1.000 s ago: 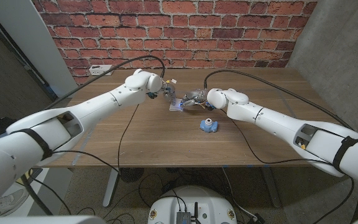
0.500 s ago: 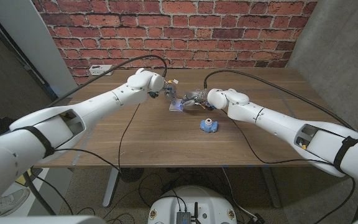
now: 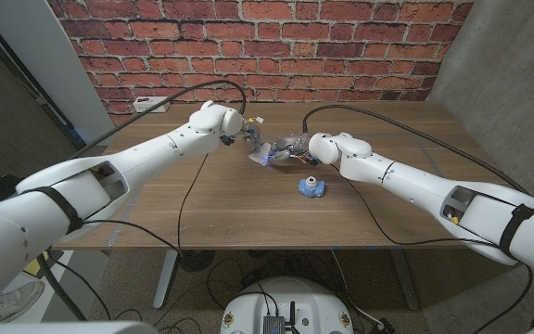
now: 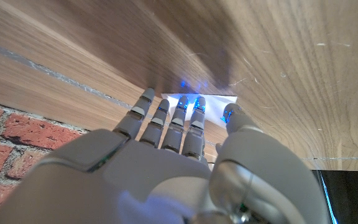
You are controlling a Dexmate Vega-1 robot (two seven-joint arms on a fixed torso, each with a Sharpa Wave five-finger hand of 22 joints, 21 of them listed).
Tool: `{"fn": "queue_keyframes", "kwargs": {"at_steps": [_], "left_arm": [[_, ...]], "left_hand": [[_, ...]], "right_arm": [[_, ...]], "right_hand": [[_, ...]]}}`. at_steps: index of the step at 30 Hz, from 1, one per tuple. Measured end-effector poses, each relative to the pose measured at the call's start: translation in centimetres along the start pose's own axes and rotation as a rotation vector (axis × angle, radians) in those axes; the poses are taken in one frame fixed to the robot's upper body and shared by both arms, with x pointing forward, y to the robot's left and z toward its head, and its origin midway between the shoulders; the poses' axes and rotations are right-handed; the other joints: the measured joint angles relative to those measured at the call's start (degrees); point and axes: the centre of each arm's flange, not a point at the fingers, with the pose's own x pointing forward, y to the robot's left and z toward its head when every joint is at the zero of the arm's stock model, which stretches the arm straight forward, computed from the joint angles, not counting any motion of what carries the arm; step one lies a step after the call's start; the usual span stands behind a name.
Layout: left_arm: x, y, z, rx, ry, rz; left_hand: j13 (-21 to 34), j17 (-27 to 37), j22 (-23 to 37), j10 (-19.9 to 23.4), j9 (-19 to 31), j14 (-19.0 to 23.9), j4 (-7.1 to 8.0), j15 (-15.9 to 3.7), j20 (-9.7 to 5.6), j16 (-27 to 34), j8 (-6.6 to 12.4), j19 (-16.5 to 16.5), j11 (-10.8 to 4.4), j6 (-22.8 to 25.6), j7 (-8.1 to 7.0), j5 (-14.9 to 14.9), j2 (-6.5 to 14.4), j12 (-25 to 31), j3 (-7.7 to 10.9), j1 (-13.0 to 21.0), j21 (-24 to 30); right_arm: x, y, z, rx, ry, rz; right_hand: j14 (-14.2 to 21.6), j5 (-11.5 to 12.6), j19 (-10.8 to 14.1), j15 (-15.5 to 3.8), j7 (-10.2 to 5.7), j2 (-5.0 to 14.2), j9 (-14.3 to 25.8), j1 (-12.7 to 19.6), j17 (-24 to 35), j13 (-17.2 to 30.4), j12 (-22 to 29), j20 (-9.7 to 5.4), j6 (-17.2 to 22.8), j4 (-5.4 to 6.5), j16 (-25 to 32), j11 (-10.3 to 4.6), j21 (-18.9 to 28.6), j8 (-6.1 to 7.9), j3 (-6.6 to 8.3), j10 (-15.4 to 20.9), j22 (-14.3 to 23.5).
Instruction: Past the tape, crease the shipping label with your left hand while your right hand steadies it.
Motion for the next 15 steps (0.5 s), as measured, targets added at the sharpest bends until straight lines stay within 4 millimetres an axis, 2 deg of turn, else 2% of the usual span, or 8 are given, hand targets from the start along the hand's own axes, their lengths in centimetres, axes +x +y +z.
{"fn": "queue_keyframes", "kwargs": {"at_steps": [2,4,9,12,13,15], "left_arm": [[-0.1,0.0,-0.5,-0.033,-0.011,0.004],[-0.2,0.0,-0.8,-0.063,-0.029,0.007],[-0.8,0.3,-0.8,-0.119,-0.088,0.024],[-1.4,0.4,-1.1,-0.142,-0.107,0.047],[-1.4,0.6,-0.9,-0.152,-0.117,0.059],[-2.0,0.5,-1.1,-0.169,-0.132,0.080]], "left_hand": [[0.02,0.00,0.00,-0.18,0.12,-0.28,0.00,0.28,0.00,0.00,0.42,0.00,0.18,0.34,-0.33,0.00,-0.04,0.00,-0.19,-0.04,0.01],[0.02,0.00,-0.22,-0.14,0.36,-0.14,-0.10,0.42,0.00,0.00,1.40,0.00,0.23,1.73,-1.53,0.00,0.26,0.00,-0.59,-0.35,0.45],[0.28,-0.47,-0.48,3.35,0.30,2.15,-0.55,0.01,0.49,0.19,3.19,0.63,0.35,7.71,-0.60,0.30,0.25,1.34,-1.03,-0.36,0.88],[0.16,-0.53,-0.52,3.94,0.22,2.82,-1.23,-0.55,0.57,0.29,3.07,1.40,0.18,8.49,-0.59,0.51,0.03,1.34,-1.21,-0.57,1.28],[0.12,-0.53,-0.52,3.78,0.22,2.82,-1.28,-0.55,0.64,0.29,2.66,1.46,0.07,7.86,-1.14,0.51,0.03,1.27,-1.25,-0.57,1.33],[0.11,-0.67,-0.52,2.66,0.22,2.82,-1.44,-0.55,0.73,0.29,2.08,1.55,-0.03,7.01,-1.23,0.89,0.03,0.88,-1.09,-0.57,1.33]], "right_arm": [[0.0,0.0,0.1,-0.007,-0.001,0.000],[0.0,0.1,0.1,-0.009,-0.001,0.001],[0.0,0.1,0.2,-0.012,-0.002,0.003],[-0.1,0.1,0.2,-0.013,-0.001,0.004],[-0.1,0.1,0.2,-0.013,-0.002,0.003],[-0.1,0.0,0.3,-0.013,-0.001,0.003]], "right_hand": [[0.00,0.00,0.00,0.00,0.00,-0.29,0.00,0.29,0.00,0.00,0.00,0.00,0.00,-0.06,0.00,0.00,0.00,0.00,-0.06,0.00,0.00],[0.00,0.00,0.00,0.00,0.16,-0.29,0.00,0.29,0.00,0.00,0.00,0.00,0.33,-0.06,0.00,0.00,0.00,0.00,-0.06,0.00,0.00],[0.00,0.00,-0.20,0.00,0.74,-0.29,0.03,0.29,0.00,-0.04,-0.01,0.20,-0.15,-0.29,0.00,0.42,0.00,-0.27,-0.29,-0.43,0.00],[0.00,0.00,-0.20,0.00,0.74,-0.29,0.04,0.29,0.05,-0.03,-0.37,0.20,-0.16,-0.29,0.00,0.43,0.00,-0.43,-0.29,-0.44,0.00],[0.00,-0.08,-0.20,0.00,0.74,-0.29,0.04,0.29,0.11,-0.03,-0.39,0.20,-0.16,-0.29,0.00,0.43,0.00,-0.46,-0.29,-0.44,0.00],[0.00,-0.22,-0.20,0.00,0.74,-0.29,0.04,0.29,0.17,-0.03,-0.39,0.20,-0.16,-0.40,0.00,0.43,0.00,-0.47,-0.41,-0.44,0.00]]}}
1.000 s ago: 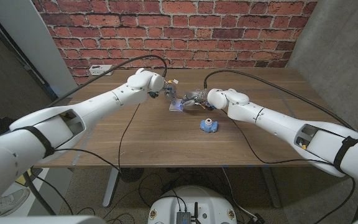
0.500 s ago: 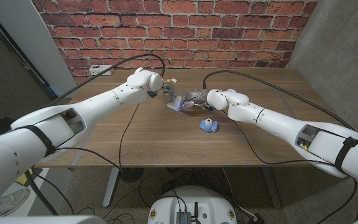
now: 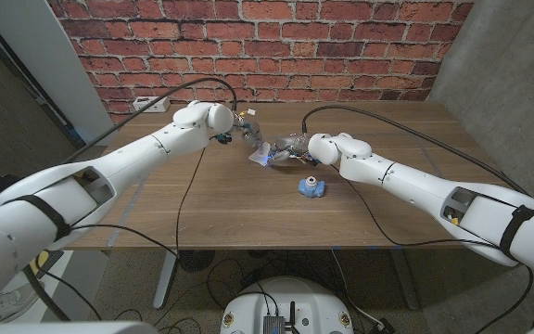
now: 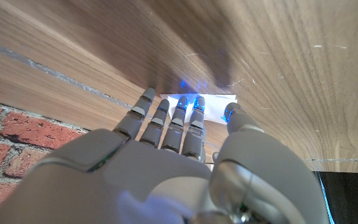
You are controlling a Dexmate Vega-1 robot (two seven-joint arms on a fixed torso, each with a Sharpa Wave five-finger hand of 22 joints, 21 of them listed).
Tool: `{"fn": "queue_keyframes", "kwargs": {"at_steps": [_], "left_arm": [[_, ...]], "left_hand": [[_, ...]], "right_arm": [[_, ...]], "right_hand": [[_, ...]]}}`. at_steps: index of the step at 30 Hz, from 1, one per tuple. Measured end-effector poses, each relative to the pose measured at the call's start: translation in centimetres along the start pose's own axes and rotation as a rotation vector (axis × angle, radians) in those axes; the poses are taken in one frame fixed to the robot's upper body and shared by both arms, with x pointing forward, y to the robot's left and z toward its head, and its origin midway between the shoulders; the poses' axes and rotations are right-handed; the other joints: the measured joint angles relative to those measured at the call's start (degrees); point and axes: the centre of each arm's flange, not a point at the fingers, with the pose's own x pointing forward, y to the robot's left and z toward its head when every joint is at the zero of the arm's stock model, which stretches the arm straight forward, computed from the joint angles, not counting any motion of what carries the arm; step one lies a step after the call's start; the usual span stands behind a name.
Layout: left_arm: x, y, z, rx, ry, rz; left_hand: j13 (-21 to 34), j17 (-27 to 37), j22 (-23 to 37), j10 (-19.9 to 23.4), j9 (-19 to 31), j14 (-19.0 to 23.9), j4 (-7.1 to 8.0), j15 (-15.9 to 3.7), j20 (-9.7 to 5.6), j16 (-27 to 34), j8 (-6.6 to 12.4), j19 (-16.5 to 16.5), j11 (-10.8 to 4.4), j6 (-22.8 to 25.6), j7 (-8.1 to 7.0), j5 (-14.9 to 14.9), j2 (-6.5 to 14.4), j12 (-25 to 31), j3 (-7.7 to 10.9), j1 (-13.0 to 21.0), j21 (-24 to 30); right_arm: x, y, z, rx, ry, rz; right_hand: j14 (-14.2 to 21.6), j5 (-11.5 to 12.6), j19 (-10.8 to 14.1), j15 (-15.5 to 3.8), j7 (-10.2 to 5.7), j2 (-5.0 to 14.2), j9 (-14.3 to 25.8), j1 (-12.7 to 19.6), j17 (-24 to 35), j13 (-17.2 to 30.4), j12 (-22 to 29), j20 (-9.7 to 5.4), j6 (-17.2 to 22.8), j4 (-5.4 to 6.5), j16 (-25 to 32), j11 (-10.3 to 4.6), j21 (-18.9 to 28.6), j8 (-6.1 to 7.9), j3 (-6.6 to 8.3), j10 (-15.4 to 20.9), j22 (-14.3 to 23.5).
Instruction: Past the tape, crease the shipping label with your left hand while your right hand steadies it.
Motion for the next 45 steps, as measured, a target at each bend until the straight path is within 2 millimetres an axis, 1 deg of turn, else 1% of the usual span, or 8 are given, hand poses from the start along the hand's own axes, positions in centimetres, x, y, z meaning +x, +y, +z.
{"fn": "queue_keyframes", "kwargs": {"at_steps": [2,6,11,20,26,31,42,45], "left_arm": [[-0.4,0.0,-0.1,-0.004,-0.005,0.010],[-1.1,0.1,0.1,-0.017,-0.023,0.030],[-1.4,0.1,0.0,-0.021,-0.017,0.033],[-1.6,-0.4,0.2,-0.006,0.005,0.011],[-1.3,-0.9,0.4,0.008,0.020,-0.020],[-1.0,-1.1,0.5,0.017,0.029,-0.043],[-0.5,-1.7,0.8,0.045,0.046,-0.103],[-0.4,-1.8,0.8,0.050,0.048,-0.109]], "left_hand": [[0.04,-0.12,0.00,0.82,0.00,0.33,-0.07,-0.24,-0.42,0.00,0.04,0.43,0.39,0.72,0.95,0.25,-0.35,0.20,0.07,-0.36,0.19],[1.02,-0.39,-0.27,6.55,0.00,4.32,0.61,-0.60,-1.24,0.18,1.32,1.25,1.10,6.30,4.02,0.85,-1.52,2.41,-0.61,-4.75,0.90],[1.78,-0.39,-0.27,9.20,0.00,8.04,0.97,-0.67,-1.43,0.67,1.33,1.43,1.80,9.00,5.90,1.33,-1.89,3.09,-0.96,-8.11,1.18],[2.55,-0.22,-0.37,10.52,0.01,13.28,1.44,-0.91,-2.29,1.49,1.33,3.71,2.70,10.31,6.93,2.00,-1.45,3.50,-0.11,-11.42,2.45],[2.53,-0.36,-0.37,9.97,0.01,13.50,1.30,-0.83,-2.35,1.18,0.70,4.40,3.61,10.41,7.60,2.30,-1.40,3.33,0.52,-12.26,2.89],[2.38,-0.65,-0.37,9.33,0.02,12.55,1.04,-0.92,-2.35,0.37,0.21,4.40,3.58,9.59,7.78,2.30,-1.56,2.67,0.87,-13.01,2.89],[1.56,-0.92,-0.09,10.40,-0.26,13.60,0.97,-0.92,-2.76,-0.74,0.21,4.81,4.01,10.50,8.36,2.30,-1.43,2.13,1.58,-15.46,3.56],[1.33,-0.73,-0.16,12.96,-0.20,16.48,1.14,-0.80,-3.71,-0.06,0.29,5.79,4.38,12.47,8.68,2.31,-0.93,2.48,1.79,-16.32,4.33]], "right_arm": [[0.0,0.0,0.0,-0.001,0.002,0.001],[0.0,-0.1,0.1,-0.001,0.002,0.001],[-0.1,-0.1,0.4,-0.001,-0.001,0.000],[-0.3,0.1,0.6,0.001,0.000,0.001],[-0.5,0.1,0.7,0.003,-0.001,0.001],[-0.5,0.2,0.7,0.003,0.000,0.002],[-0.5,0.1,0.9,0.000,-0.002,0.000],[-0.5,0.1,0.9,-0.002,-0.001,0.002]], "right_hand": [[0.00,0.00,0.00,0.00,0.00,0.00,0.00,0.00,0.00,0.00,0.00,0.00,0.00,-0.14,0.00,0.00,0.00,0.00,-0.14,0.00,0.00],[0.00,0.00,0.00,0.00,0.22,-0.01,0.02,-0.01,0.00,-0.01,0.00,0.00,-0.22,-0.15,0.00,0.00,0.00,0.00,-0.15,0.00,0.00],[0.00,0.00,0.00,0.00,0.22,-0.24,0.02,-0.24,0.00,-0.01,0.00,0.00,-0.22,-0.15,0.00,0.00,0.00,-0.01,-0.15,0.00,0.00],[0.00,0.00,0.00,0.00,0.21,-0.24,0.02,-0.24,0.00,-0.03,-0.01,0.00,-0.23,-0.33,0.00,-0.01,0.00,-0.23,-0.33,-0.01,0.00],[0.00,0.00,0.06,0.00,0.21,-0.24,0.01,-0.24,-0.01,-0.05,-0.01,0.05,-0.23,-0.11,0.00,-0.01,0.00,-0.29,-0.60,-0.01,0.00],[-0.01,0.00,0.22,0.00,-0.11,-0.23,0.01,-0.24,-0.01,-0.07,-0.54,0.21,-1.37,-0.30,-0.38,0.55,0.00,-0.65,-0.80,-0.88,0.00],[-0.01,0.00,0.21,0.00,-0.02,-0.23,0.33,-0.24,-0.01,-0.05,-0.76,0.20,-1.87,-0.30,-0.63,0.29,0.00,-0.67,-0.80,-1.56,0.00],[-0.01,0.00,0.21,0.00,0.08,-0.23,0.36,-0.24,-0.02,-0.06,-0.76,0.20,-1.97,-0.51,-0.63,0.29,0.00,-0.67,-1.00,-1.55,0.00]]}}
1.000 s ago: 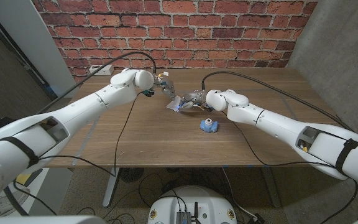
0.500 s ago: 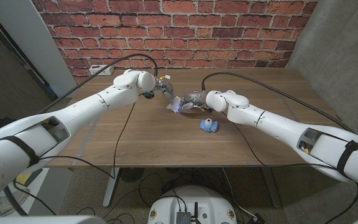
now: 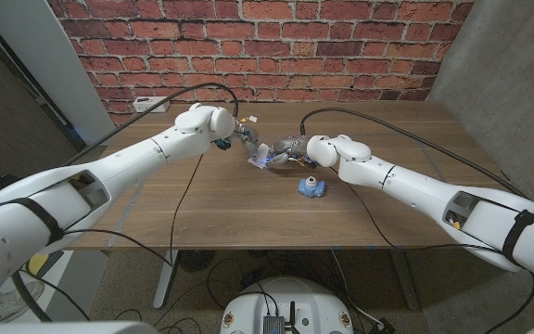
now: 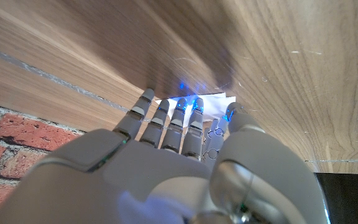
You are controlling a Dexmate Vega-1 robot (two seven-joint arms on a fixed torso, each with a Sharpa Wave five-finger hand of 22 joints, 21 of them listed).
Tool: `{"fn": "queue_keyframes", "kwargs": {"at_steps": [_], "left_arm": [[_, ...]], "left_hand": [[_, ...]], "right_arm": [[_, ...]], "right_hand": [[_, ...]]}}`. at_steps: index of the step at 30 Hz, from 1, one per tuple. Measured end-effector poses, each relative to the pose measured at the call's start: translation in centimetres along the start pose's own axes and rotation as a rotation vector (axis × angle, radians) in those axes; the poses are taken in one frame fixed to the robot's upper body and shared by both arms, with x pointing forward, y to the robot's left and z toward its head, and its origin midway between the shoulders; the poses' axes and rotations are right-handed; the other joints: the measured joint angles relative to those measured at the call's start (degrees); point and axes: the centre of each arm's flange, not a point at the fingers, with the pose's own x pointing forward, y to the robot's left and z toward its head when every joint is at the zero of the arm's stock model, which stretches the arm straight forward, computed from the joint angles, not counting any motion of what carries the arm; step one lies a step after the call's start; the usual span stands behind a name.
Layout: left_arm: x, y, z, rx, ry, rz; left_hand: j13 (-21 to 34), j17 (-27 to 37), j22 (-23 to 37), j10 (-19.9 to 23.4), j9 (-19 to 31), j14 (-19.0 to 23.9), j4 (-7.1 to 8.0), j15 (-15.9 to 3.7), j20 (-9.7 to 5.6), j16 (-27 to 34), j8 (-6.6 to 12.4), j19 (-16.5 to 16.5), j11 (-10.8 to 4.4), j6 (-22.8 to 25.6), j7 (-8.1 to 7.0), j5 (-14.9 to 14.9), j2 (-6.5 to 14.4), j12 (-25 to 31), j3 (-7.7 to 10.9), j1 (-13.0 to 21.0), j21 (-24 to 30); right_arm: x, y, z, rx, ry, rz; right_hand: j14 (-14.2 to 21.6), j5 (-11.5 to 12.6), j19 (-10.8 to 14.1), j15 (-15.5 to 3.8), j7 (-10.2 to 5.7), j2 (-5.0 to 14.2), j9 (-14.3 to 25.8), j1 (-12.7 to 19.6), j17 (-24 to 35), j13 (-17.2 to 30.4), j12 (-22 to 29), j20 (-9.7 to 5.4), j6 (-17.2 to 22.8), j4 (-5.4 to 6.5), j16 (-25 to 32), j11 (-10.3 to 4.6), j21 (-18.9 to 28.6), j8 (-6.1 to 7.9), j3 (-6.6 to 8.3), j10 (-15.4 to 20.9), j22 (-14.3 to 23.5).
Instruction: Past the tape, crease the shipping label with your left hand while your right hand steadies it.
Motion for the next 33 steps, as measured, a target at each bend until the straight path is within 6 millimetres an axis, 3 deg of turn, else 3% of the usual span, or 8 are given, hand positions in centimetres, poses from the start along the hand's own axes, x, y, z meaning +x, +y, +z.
{"fn": "queue_keyframes", "kwargs": {"at_steps": [6,9,11,14,18,25,33], "left_arm": [[0.0,0.0,0.1,0.011,0.005,-0.014],[0.1,0.0,0.0,0.011,0.009,-0.026],[0.1,-0.1,0.0,0.010,0.011,-0.039],[0.2,-0.1,-0.1,0.006,0.008,-0.044],[0.1,-0.4,-0.7,-0.007,0.012,-0.043],[-0.5,-0.3,-0.9,-0.060,-0.042,0.069],[-1.1,-0.3,-1.9,-0.123,-0.072,0.161]], "left_hand": [[0.41,0.38,0.26,3.71,0.37,7.41,-0.44,0.49,-1.03,1.99,0.64,8.36,0.58,1.80,-0.77,0.03,0.24,0.57,0.54,-1.87,4.38],[0.43,-0.04,0.32,4.81,0.38,9.60,-0.83,1.47,-0.20,1.99,0.66,13.17,1.69,2.62,0.05,0.03,-0.06,0.57,1.40,-2.75,6.94],[0.33,-0.29,0.32,4.56,0.59,10.13,-1.21,2.04,0.14,1.45,0.36,14.38,2.33,2.55,0.70,0.03,-0.28,0.53,1.78,-2.98,7.78],[0.24,-0.42,0.32,3.01,0.63,8.31,-1.37,2.56,0.94,-0.04,-0.52,13.74,1.98,1.96,1.56,0.03,-0.52,-0.58,1.94,-4.00,7.88],[0.04,0.01,0.00,-2.65,0.54,1.92,-1.94,2.27,1.50,-2.25,-2.00,10.54,0.89,-5.29,-0.84,-0.21,0.15,-3.79,1.34,-5.11,7.01],[-0.38,0.17,-0.37,-11.60,0.27,-8.01,-2.69,1.80,1.12,-2.73,-2.01,5.50,-0.67,-15.17,-4.34,-1.36,-0.21,-6.30,-0.43,-5.47,5.49],[-0.10,0.08,-0.64,-14.92,0.08,-10.69,-2.78,1.95,1.14,-2.94,-2.01,3.89,-0.97,-18.20,-5.83,-2.15,-0.30,-6.31,-1.09,-6.01,5.05]], "right_arm": [[0.1,0.0,0.0,-0.004,0.001,0.001],[0.1,-0.1,0.0,-0.006,0.002,0.001],[0.1,-0.1,0.0,-0.006,0.002,0.001],[0.1,-0.1,0.0,-0.006,0.002,0.001],[0.1,-0.1,0.0,-0.006,0.005,0.001],[0.0,0.0,0.1,-0.007,0.002,0.000],[-0.1,0.1,0.2,-0.009,-0.001,-0.001]], "right_hand": [[0.00,0.00,0.00,0.00,0.00,0.00,0.00,0.00,0.00,0.00,0.00,0.00,0.00,-0.03,0.00,0.00,0.00,0.00,-0.03,0.00,0.00],[0.00,0.00,0.00,0.00,0.00,0.00,0.00,0.00,0.00,0.00,0.00,0.00,0.00,-0.03,0.00,0.00,0.00,0.00,-0.03,0.00,0.00],[0.00,0.00,0.00,0.00,-0.01,0.00,0.00,0.00,0.00,0.00,0.00,0.00,-0.01,-0.03,0.00,0.00,0.00,-0.01,-0.03,0.00,0.00],[0.00,0.00,0.00,0.00,-0.10,0.00,0.00,0.00,0.00,-0.01,0.00,0.00,-0.10,-0.03,0.00,0.00,0.00,-0.01,-0.03,0.00,0.00],[0.00,0.00,0.00,0.00,-0.10,0.00,-0.09,0.00,0.00,0.03,0.00,0.00,-0.10,-0.03,0.00,0.00,0.00,-0.23,-0.03,0.01,0.00],[0.00,0.00,0.00,0.00,-0.10,0.00,-0.14,0.00,-0.01,0.02,0.01,0.00,-0.11,-0.44,0.00,0.00,0.00,-0.44,-0.09,0.01,0.00],[0.00,0.00,0.00,0.00,-0.09,0.00,-0.10,0.00,0.00,0.01,0.00,0.00,-0.12,-0.43,0.00,0.00,0.00,-0.11,-0.09,0.01,-0.01]]}}
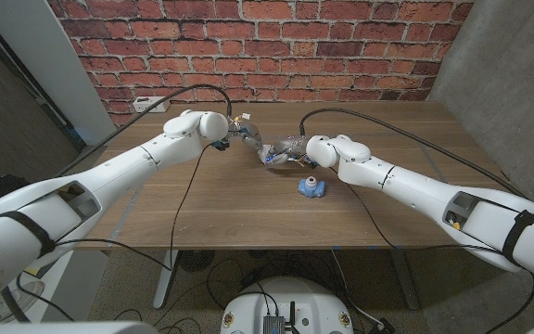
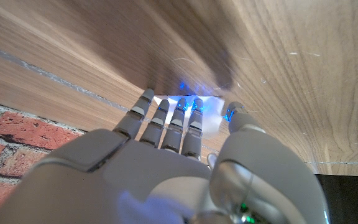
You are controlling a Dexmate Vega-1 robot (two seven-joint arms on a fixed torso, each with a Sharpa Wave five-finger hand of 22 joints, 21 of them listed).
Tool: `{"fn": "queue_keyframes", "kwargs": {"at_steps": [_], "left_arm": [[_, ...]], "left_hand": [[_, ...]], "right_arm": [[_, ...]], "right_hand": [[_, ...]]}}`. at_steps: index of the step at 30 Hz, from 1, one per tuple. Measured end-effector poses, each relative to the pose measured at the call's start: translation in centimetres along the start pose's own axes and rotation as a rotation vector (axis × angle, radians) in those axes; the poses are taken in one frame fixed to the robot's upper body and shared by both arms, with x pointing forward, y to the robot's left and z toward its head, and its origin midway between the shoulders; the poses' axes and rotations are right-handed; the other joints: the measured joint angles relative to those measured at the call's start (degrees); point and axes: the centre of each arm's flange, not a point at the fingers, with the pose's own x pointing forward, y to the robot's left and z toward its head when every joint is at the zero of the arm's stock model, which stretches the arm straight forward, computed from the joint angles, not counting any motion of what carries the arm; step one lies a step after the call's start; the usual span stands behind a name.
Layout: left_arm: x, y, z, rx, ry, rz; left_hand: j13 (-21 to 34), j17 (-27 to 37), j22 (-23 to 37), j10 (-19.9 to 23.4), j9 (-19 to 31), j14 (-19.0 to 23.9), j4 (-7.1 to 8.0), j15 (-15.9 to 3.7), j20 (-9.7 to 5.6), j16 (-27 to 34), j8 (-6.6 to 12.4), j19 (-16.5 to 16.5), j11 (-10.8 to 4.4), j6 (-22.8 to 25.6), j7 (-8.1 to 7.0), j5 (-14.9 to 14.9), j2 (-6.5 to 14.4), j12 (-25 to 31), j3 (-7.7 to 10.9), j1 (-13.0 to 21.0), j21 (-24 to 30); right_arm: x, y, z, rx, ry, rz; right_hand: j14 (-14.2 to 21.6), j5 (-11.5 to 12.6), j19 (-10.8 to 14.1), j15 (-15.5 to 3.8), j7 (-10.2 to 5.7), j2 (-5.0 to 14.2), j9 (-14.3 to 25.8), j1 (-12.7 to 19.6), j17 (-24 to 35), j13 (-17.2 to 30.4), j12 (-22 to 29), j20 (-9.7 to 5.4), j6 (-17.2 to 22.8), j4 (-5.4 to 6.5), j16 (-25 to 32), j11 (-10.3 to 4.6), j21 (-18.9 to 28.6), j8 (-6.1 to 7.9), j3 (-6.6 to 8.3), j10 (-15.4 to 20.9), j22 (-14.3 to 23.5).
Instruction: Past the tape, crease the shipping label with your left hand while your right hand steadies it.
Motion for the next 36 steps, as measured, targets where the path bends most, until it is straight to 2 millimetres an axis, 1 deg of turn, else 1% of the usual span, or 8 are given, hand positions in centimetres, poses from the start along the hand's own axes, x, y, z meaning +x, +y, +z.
{"fn": "queue_keyframes", "kwargs": {"at_steps": [9,13,16,20,22,25,29,36], "left_arm": [[-0.6,0.4,-0.5,-0.141,-0.112,0.083],[-0.8,0.6,0.0,-0.186,-0.159,0.102],[-1.1,0.6,-0.7,-0.215,-0.160,0.114],[-1.3,0.6,-0.9,-0.242,-0.172,0.126],[-1.4,0.6,-1.1,-0.252,-0.175,0.131],[-1.6,0.5,-1.2,-0.264,-0.178,0.136],[-1.6,0.5,-1.2,-0.279,-0.183,0.142],[-2.1,0.1,-1.5,-0.300,-0.186,0.156]], "left_hand": [[0.00,0.07,0.01,-1.47,0.02,-0.97,0.33,0.97,0.92,0.26,0.29,-0.93,0.04,-1.90,-2.44,-0.46,-0.51,0.00,-1.14,-0.96,-0.45],[0.00,0.16,0.01,-2.42,0.02,-1.32,0.56,1.31,1.02,0.26,0.29,-1.65,-0.01,-2.69,-2.24,-0.54,-0.21,0.00,-1.37,-1.26,-0.80],[0.00,0.16,0.01,-2.64,0.02,-1.63,0.63,1.62,1.20,0.26,0.29,-1.81,0.20,-3.39,-2.14,-0.54,-0.43,0.00,-1.43,-1.51,-0.89],[-0.01,0.16,0.01,-2.94,0.00,-1.63,0.80,1.62,1.34,0.26,0.29,-1.95,0.07,-3.73,-2.21,-0.54,-0.13,0.00,-1.59,-1.80,-0.89],[0.00,0.15,0.01,-2.94,-0.13,-1.62,0.87,1.62,1.33,0.26,0.29,-1.95,0.07,-3.91,-2.02,-0.54,-0.36,0.00,-1.66,-2.02,-0.89],[-0.01,0.16,0.01,-2.94,-0.15,-2.10,0.87,1.60,1.55,0.26,0.29,-2.17,0.07,-3.91,-2.02,-0.54,-0.36,0.00,-1.66,-2.02,-0.89],[-0.01,0.15,0.01,-3.25,-0.14,-2.24,0.87,1.62,1.64,0.26,0.29,-2.25,0.38,-4.21,-1.72,-0.54,-0.13,0.00,-1.66,-2.24,-0.89],[-0.01,0.15,0.02,-3.45,-0.14,-2.24,0.87,1.61,1.33,0.26,0.29,-2.56,0.18,-4.85,-1.09,-0.54,-0.24,0.00,-1.66,-2.35,-0.89]], "right_arm": [[-0.2,0.0,0.1,0.000,-0.004,-0.003],[-0.3,0.0,-0.1,0.006,-0.002,-0.007],[-0.4,0.0,0.0,0.025,-0.021,-0.017],[-0.6,-0.1,-0.2,0.060,-0.041,-0.038],[-0.7,-0.3,-0.2,0.078,-0.061,-0.056],[-0.9,-0.4,-0.3,0.107,-0.086,-0.088],[-1.2,0.2,-1.0,0.132,-0.081,-0.099],[-1.9,-0.5,-0.9,0.182,-0.138,-0.238]], "right_hand": [[0.00,0.00,0.00,0.00,0.00,0.00,0.03,0.00,0.00,-0.01,0.00,0.00,0.00,0.00,0.00,0.32,0.00,0.00,0.00,-0.32,-0.01],[0.00,0.00,0.00,0.00,-0.01,0.00,0.15,0.00,0.00,0.00,0.00,0.00,0.01,0.00,0.00,0.46,0.00,0.02,0.00,-0.77,-0.02],[0.00,0.00,0.00,0.00,-0.22,0.00,0.29,0.00,0.00,0.01,-0.21,0.00,-0.18,0.00,0.00,0.21,-0.01,0.33,0.00,-1.04,-0.02],[0.00,0.00,0.00,0.00,-0.99,0.38,0.13,-0.38,0.00,0.01,-0.42,0.00,-0.99,0.01,0.00,0.32,0.00,-0.23,0.00,-1.99,0.08],[-0.51,0.00,0.00,0.13,-1.32,0.38,0.12,-0.38,0.24,0.01,-0.77,0.00,-2.52,0.17,0.00,0.43,0.00,-0.32,-0.17,-3.55,0.08],[-2.03,0.00,-0.65,0.11,-2.89,0.62,0.12,-0.62,0.29,0.01,-0.92,0.26,-4.29,-0.06,-0.74,-0.09,-0.48,-0.56,-0.41,-6.53,0.08],[-4.92,0.00,-2.92,0.09,-5.10,0.71,0.12,-0.71,0.29,0.01,-1.29,0.42,-8.02,-0.06,-1.28,-1.99,-0.97,-0.94,-0.41,-11.60,0.08],[-8.32,0.00,-4.82,0.29,-5.74,0.69,0.12,-0.69,0.12,0.01,-1.29,-0.11,-10.62,-0.30,-1.94,-3.88,-1.18,-0.94,-0.64,-16.02,0.08]]}}
